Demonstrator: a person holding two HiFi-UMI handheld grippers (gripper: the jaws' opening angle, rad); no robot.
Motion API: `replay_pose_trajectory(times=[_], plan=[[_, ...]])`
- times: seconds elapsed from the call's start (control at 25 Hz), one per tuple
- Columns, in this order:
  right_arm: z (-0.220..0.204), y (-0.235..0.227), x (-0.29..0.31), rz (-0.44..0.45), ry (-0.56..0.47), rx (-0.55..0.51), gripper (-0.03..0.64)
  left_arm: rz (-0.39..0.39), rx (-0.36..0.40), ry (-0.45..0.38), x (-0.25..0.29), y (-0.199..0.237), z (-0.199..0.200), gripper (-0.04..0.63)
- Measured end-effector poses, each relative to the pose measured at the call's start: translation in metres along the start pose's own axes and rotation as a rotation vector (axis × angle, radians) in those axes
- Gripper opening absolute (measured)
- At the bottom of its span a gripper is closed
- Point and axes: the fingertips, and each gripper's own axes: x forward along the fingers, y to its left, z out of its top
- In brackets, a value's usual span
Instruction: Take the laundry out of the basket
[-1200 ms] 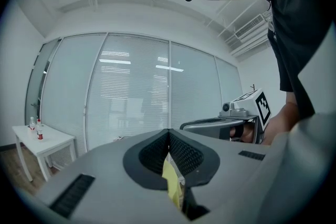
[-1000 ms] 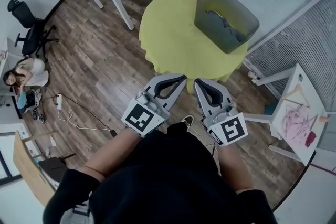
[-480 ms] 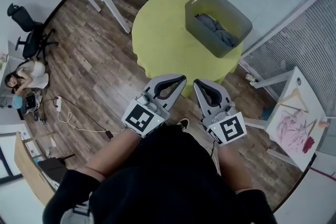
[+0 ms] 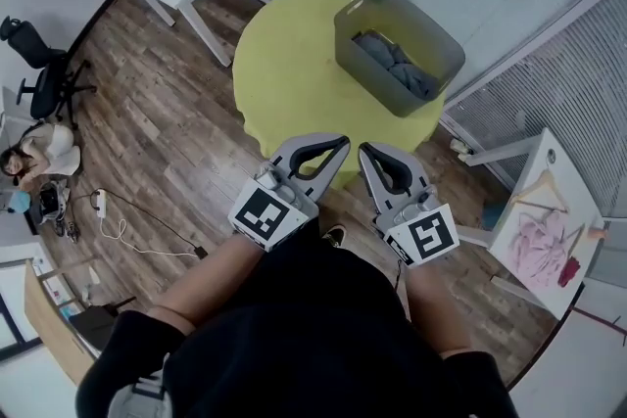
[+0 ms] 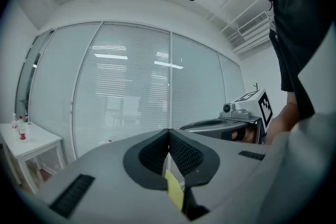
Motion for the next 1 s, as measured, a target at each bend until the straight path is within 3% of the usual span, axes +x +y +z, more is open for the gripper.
replay_pose_trajectory(times=[0.6, 0.84, 1.0], plan=[[-0.011, -0.082, 0.1, -0.114, 0.092, 0.0, 0.023, -0.119, -0.001, 0.029, 0.058, 0.119, -0.006, 0.008], [-0.021, -0.118, 0.123, -0.175, 0.136, 0.006, 0.024, -0.186, 0.007, 0.045, 0.088, 0.149, -0.011, 0.008], [-0.026, -0.153, 0.128, -0.195, 0.175, -0.003, 0.025, -0.182, -0.024, 0.026, 0.115, 0.164, -0.014, 0.008]])
